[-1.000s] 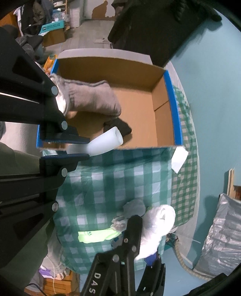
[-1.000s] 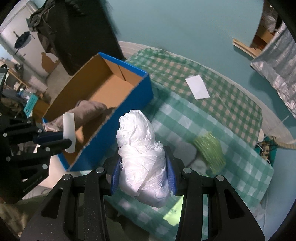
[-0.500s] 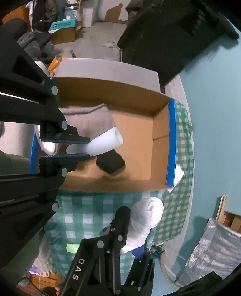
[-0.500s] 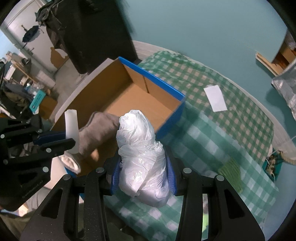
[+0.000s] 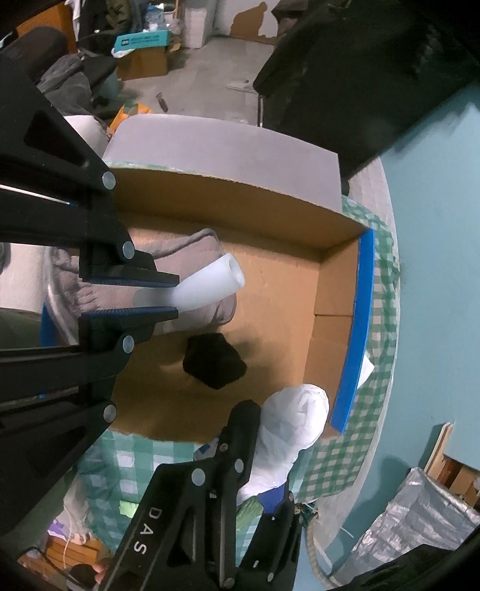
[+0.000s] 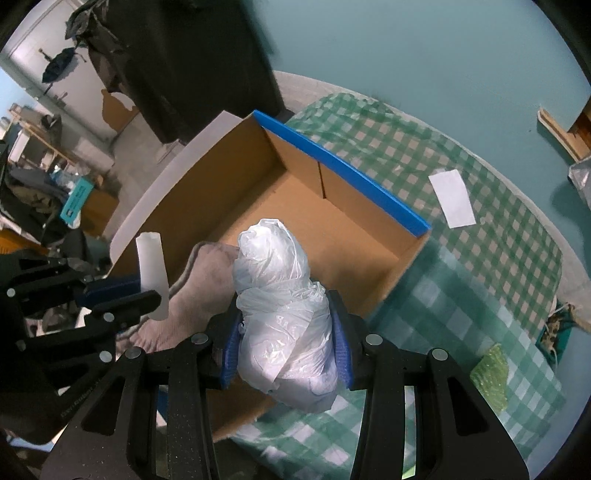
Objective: Organize soft objects
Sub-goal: 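Carry the white tube with the left tool and the white bundle with the right tool into the box, then open the left tool to drop the white tube while the right tool drops the striped sock, then lower the right tool onto the green glittery cloth while the left tool moves toward the grey sock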
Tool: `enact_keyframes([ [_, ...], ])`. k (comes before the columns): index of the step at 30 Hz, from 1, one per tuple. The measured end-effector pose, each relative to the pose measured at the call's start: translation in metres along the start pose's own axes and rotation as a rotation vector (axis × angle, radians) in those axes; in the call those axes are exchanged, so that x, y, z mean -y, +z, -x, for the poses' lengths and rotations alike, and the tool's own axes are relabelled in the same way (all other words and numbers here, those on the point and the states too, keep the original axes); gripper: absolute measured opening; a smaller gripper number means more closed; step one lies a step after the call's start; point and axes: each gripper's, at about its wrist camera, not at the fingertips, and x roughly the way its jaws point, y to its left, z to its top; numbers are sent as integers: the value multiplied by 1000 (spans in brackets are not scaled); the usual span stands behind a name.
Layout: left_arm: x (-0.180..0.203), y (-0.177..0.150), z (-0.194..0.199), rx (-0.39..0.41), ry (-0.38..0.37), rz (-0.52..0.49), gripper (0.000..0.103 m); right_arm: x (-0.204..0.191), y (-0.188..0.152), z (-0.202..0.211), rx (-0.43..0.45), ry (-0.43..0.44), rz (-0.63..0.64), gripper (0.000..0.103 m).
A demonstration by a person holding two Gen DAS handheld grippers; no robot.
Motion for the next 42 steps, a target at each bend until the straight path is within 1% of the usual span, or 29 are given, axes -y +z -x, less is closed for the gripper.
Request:
enact_keyframes([
  [4,-8,3,-11,-9,12,25,11,0,3,-5,-5,-4,-4,42],
  [6,-12,5,-18,-28,12,43,11,-1,5,-10,-8,-2,-6,43],
  [9,-16,5,-25,-43,21,60,14,1,7,-15,-8,-7,-15,44],
  [11,-16,4,-26,-49,29,56,17,0,9,-16,-4,-20,-19,45],
  [12,-16,4,-26,-48,33,54,26,0,10,-17,-3,-24,-20,47],
  [13,-16,4,-26,-48,35,52,34,0,10,-17,-1,-27,-21,53],
  [16,-16,5,-24,-38,40,49,43,0,10,-14,14,-36,-18,65],
  [19,-16,5,-20,-22,51,42,50,0,11,-11,23,-44,-22,68],
  [25,-15,7,-15,-17,44,40,51,3,11,-1,42,-46,-32,69],
  [28,-13,8,-11,-14,32,43,55,5,10,4,49,-50,-32,69],
  [32,-5,9,-3,13,17,39,55,8,7,12,61,-57,-27,69],
  [42,19,9,8,24,2,19,55,32,-10,29,70,-75,-48,69],
])
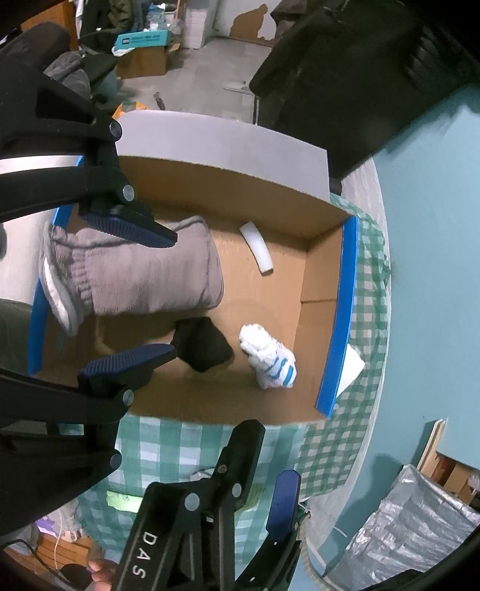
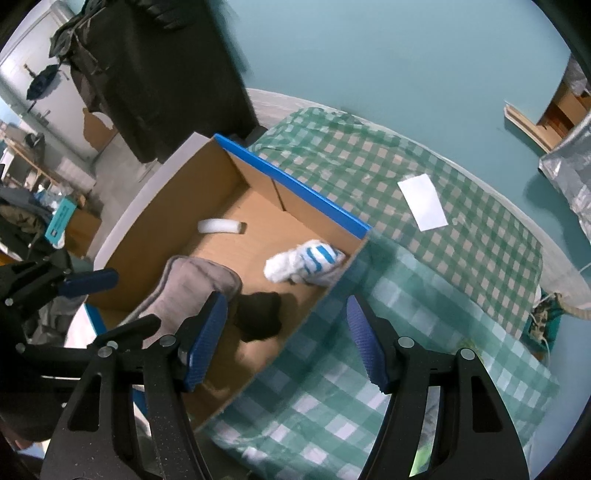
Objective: Organize soft objects
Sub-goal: 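Lower the right tool onto the green glittery cloth while the left tool moves toward the grey sock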
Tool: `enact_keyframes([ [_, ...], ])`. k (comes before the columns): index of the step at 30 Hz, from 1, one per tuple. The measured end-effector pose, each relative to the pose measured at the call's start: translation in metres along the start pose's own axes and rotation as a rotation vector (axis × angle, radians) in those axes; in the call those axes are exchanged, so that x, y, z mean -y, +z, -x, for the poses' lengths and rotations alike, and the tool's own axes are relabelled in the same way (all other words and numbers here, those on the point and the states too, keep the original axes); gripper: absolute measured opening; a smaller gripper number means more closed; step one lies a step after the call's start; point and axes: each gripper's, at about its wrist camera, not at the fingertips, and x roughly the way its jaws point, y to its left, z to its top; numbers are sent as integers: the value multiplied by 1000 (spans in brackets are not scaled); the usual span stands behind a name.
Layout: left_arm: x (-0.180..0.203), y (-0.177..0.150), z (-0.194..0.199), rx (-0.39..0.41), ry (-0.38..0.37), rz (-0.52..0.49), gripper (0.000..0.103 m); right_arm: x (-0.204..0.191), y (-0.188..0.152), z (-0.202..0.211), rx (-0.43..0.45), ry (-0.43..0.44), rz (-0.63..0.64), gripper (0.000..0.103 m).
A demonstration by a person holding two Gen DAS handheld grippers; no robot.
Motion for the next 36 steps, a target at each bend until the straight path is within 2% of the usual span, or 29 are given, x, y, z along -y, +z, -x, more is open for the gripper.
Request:
enact_keyframes([
  [23,80,4,19,20,-8,-91,56,83,-51,33,-3,-56,-58,69],
  [34,116,3,21,27,-19,-127,60,112,-69,47,-4,-83,-67,69],
  [36,122,3,21,24,-23,-133,63,119,-74,48,-8,-94,-67,69],
])
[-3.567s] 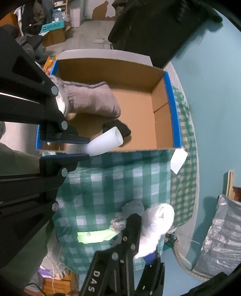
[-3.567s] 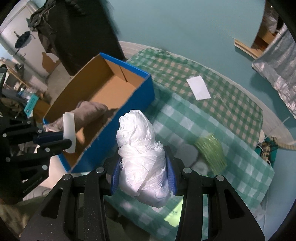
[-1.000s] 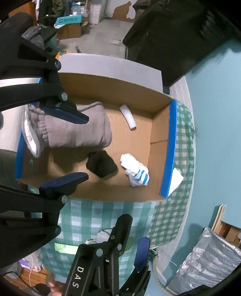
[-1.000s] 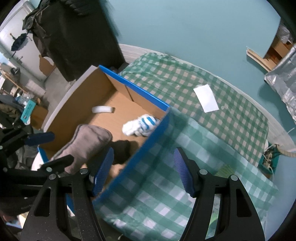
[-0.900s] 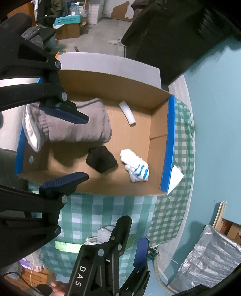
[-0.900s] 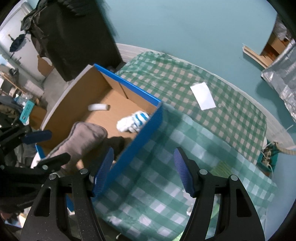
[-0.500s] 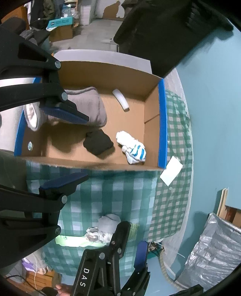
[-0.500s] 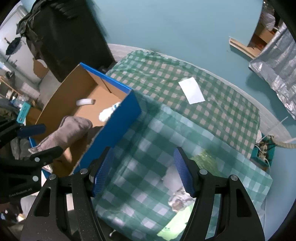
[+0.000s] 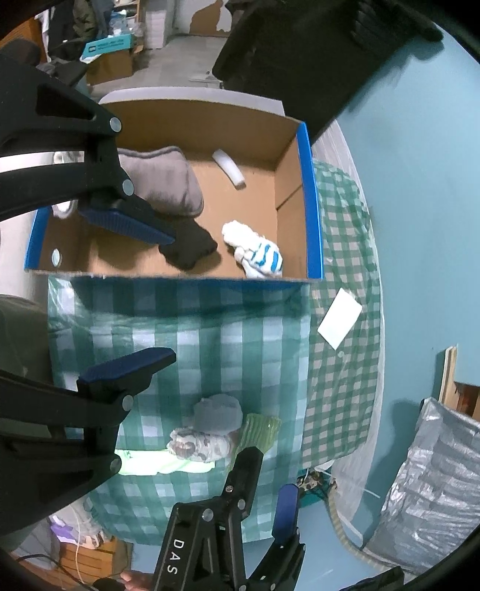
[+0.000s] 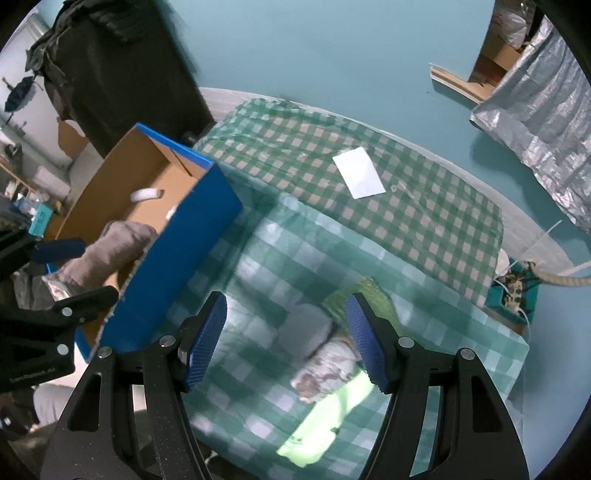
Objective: Organize soft objects
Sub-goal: 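Lower the right tool onto the green glittery cloth while the left tool moves toward the grey sock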
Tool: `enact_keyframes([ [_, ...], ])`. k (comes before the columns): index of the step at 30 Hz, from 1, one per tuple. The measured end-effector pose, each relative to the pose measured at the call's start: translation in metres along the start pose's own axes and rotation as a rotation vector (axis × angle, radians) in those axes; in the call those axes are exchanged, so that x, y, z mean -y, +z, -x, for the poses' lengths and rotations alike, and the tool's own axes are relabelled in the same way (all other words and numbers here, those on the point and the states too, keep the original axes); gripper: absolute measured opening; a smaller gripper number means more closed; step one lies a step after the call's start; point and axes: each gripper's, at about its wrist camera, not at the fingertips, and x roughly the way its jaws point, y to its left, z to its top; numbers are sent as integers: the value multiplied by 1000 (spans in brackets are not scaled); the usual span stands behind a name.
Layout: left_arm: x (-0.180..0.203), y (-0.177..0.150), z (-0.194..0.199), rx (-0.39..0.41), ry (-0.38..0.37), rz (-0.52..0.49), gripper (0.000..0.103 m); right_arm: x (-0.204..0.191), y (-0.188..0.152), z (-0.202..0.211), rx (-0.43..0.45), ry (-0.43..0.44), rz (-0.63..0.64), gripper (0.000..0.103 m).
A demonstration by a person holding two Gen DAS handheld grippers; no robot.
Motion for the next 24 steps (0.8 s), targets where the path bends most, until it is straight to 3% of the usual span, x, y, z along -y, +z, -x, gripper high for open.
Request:
enact_keyframes([
  [12,46,8,-28,-48,-42,-62,66,51,-28,-9,-48,-33,-32,69],
  [16,60,10,-40,-67,-40,-85,76,65,-37,-19,-75,-34,-29,69],
  [24,85,9,-76,-111,-37,-126,76,83,-44,-48,-113,-25,5,69],
])
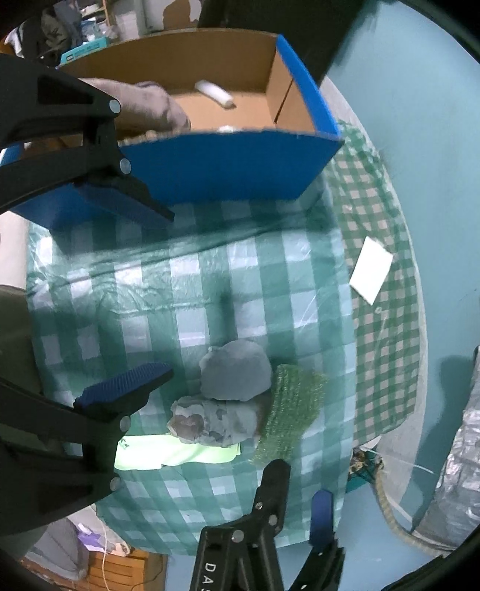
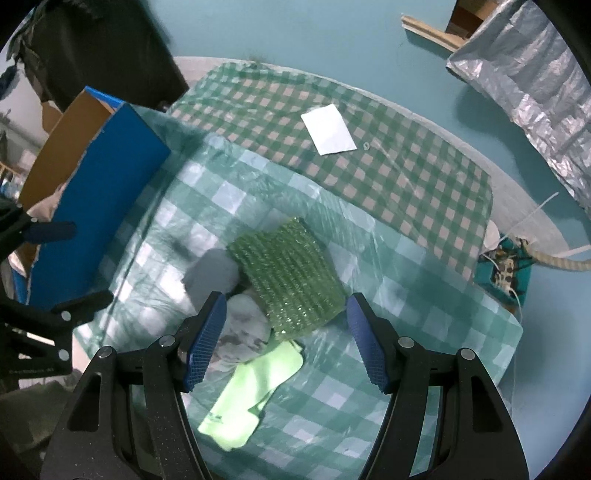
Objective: Organize soft objects
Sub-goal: 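Lower the right tool onto the green glittery cloth while the left tool moves toward the grey sock, then close the right tool on the green glittery cloth and lift while the left tool lowers onto the grey sock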
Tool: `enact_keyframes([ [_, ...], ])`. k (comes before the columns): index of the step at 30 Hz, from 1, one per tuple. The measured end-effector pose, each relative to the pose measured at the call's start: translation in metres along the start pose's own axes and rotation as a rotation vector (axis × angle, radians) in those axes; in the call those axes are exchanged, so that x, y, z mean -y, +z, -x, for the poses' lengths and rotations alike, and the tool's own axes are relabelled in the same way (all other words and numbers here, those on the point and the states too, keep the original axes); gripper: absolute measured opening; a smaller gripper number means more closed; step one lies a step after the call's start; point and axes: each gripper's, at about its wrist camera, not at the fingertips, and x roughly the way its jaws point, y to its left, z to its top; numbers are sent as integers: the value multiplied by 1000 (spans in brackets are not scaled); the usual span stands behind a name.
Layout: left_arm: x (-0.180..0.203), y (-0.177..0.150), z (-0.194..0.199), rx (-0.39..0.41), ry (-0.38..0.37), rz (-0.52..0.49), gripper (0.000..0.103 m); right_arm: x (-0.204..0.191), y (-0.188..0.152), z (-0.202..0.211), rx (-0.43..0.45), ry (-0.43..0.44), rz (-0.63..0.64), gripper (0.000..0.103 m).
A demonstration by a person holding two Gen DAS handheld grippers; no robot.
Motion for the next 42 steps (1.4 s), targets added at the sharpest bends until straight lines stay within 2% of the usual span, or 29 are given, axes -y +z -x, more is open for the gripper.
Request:
enact_keyframes([
  [9,4,15,-30,-39,-60,33,76,2,10,-35,-36,13,60,69],
  [16,7,26,-41,-53,-70,54,76,-3,17,-64,-82,-9,128,69],
  [23,14,36,-46,-67,-67,53,76,4,23,-83,-131,-21,92,69],
  [24,15,37,-46,-66,-70,53,76,7,23,-84,-135,-4,72,67],
  [25,16,39,-45,-63,-70,49,76,10,24,-84,-134,7,55,59],
  [29,22,44,-44,-59,-61,30,76,26,24,-85,-136,25,-29,39],
  [30,24,45,-45,-59,-59,28,76,31,23,-85,-138,30,-56,29],
  [31,24,46,-45,-60,-60,25,76,36,23,-85,-142,30,-77,23],
  [34,28,49,-48,-61,-61,18,76,45,20,-83,-139,31,-126,18],
  [42,40,56,-60,-89,-60,-10,77,68,7,-76,-146,18,-210,18],
])
